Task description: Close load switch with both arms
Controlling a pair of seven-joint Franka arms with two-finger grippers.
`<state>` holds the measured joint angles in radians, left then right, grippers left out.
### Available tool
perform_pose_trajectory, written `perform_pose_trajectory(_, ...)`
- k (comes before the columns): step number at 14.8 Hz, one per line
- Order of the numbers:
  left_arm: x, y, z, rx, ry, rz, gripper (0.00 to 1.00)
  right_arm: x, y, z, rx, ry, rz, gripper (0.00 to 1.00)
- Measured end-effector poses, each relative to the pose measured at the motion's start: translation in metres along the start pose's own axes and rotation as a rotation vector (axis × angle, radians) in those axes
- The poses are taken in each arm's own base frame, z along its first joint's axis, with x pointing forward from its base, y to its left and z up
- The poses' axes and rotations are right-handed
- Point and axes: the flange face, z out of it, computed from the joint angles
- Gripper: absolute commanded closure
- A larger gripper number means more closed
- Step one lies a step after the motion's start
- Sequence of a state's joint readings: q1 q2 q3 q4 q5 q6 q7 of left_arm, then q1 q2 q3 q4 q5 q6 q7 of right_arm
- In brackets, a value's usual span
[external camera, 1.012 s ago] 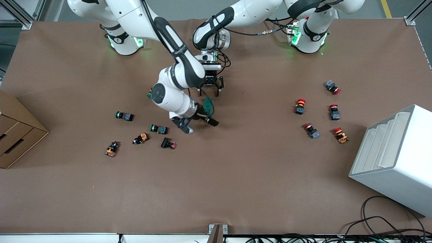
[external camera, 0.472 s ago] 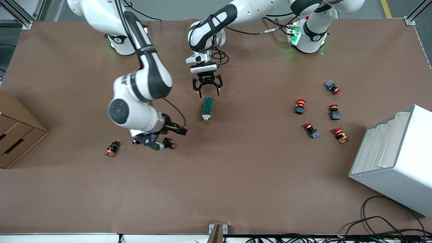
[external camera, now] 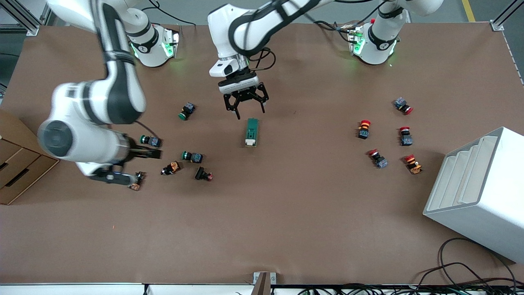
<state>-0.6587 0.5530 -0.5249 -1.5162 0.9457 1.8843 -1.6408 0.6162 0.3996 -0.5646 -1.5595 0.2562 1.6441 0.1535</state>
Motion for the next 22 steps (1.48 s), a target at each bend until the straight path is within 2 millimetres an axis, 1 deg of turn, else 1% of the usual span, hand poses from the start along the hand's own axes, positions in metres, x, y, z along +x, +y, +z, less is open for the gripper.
perform_pose_trajectory(1,0.042,-0.017,-0.004,-0.001,-0.028,-0.003,0.01,0.000,0.022,-0.011,0.000,-0.003,-0.011,0.00)
perform_pose_trajectory(2,0.079,-0.035,-0.004,-0.001,-0.056,-0.006,0.00,0.000,0.041,-0.022,-0.010,-0.002,-0.022,0.00)
perform_pose_trajectory(4,0.143,-0.076,-0.007,-0.015,-0.125,-0.008,0.00,-0.005,0.068,-0.047,-0.040,0.007,-0.037,0.00)
perform_pose_trajectory(7,0.218,-0.141,-0.014,-0.058,-0.199,-0.021,0.00,-0.021,0.096,-0.082,-0.036,-0.005,-0.060,0.00)
perform_pose_trajectory(8,0.240,-0.164,-0.016,-0.076,-0.223,-0.032,0.00,-0.026,0.106,-0.091,-0.031,-0.005,-0.082,0.00)
perform_pose_trajectory(10,0.276,-0.210,-0.019,-0.113,-0.263,-0.040,0.00,-0.034,0.120,-0.108,-0.026,0.008,-0.116,0.00)
perform_pose_trajectory(12,0.307,-0.259,-0.017,-0.146,-0.315,-0.025,0.00,-0.040,0.125,-0.120,-0.026,0.030,-0.123,0.00)
perform_pose_trajectory(13,0.320,-0.285,-0.017,-0.155,-0.343,0.009,0.00,-0.041,0.126,-0.125,-0.028,0.040,-0.123,0.00)
perform_pose_trajectory(15,0.338,-0.333,-0.015,-0.150,-0.380,0.103,0.00,-0.045,0.126,-0.133,-0.036,0.039,-0.124,0.00)
perform_pose_trajectory(17,0.350,-0.377,-0.023,-0.175,-0.425,0.145,0.00,-0.047,0.128,-0.138,-0.053,0.038,-0.120,0.00)
perform_pose_trajectory(20,0.363,-0.448,-0.044,-0.225,-0.459,0.196,0.00,-0.055,0.133,-0.154,-0.061,0.037,-0.110,0.00)
perform_pose_trajectory(21,0.365,-0.467,-0.051,-0.230,-0.457,0.227,0.00,-0.057,0.134,-0.159,-0.061,0.041,-0.110,0.00)
perform_pose_trajectory(22,0.365,-0.480,-0.057,-0.232,-0.456,0.258,0.00,-0.059,0.134,-0.163,-0.061,0.042,-0.110,0.00)
